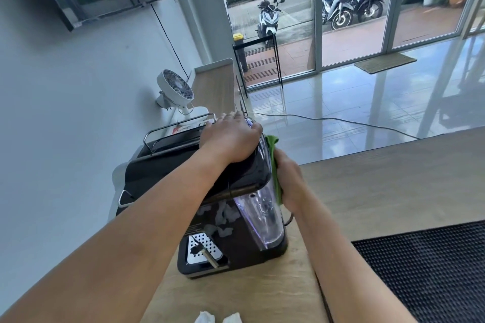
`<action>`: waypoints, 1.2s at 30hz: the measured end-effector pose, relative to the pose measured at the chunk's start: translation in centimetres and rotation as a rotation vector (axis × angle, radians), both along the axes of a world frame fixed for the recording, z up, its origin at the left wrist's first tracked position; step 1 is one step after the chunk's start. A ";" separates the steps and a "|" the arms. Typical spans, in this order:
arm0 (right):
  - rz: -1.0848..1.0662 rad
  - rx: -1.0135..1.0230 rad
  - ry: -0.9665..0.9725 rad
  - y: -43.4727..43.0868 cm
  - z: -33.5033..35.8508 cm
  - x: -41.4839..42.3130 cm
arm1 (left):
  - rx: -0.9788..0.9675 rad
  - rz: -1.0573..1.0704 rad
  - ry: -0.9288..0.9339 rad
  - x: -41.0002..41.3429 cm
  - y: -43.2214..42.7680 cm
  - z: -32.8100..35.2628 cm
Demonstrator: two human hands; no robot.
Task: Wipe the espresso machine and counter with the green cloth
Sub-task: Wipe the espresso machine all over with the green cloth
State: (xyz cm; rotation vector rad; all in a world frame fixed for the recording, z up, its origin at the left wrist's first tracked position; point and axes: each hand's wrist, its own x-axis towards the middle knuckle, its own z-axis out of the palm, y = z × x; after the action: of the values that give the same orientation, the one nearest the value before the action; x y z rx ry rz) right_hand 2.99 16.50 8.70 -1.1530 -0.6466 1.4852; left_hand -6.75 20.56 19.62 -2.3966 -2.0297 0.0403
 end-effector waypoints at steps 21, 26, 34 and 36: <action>0.070 -0.036 -0.018 3.0 -3.6 -0.4 | -0.017 -0.002 0.012 -0.2 -0.4 0.3; 0.109 -0.178 0.033 -1.2 -6.1 -0.5 | -0.003 -0.006 0.014 -0.1 -0.4 0.1; 0.063 0.179 0.039 5.3 1.2 0.2 | 0.002 0.012 0.014 0.1 -0.1 0.1; 0.149 0.167 -0.005 7.7 0.0 -0.1 | 0.010 0.014 0.017 0.0 -0.1 0.0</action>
State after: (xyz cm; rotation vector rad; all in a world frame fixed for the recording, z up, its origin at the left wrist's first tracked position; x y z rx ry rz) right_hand 2.89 24.19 8.73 -0.9980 -0.8588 1.5212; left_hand -6.78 20.50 19.64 -2.3685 -2.0342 0.0498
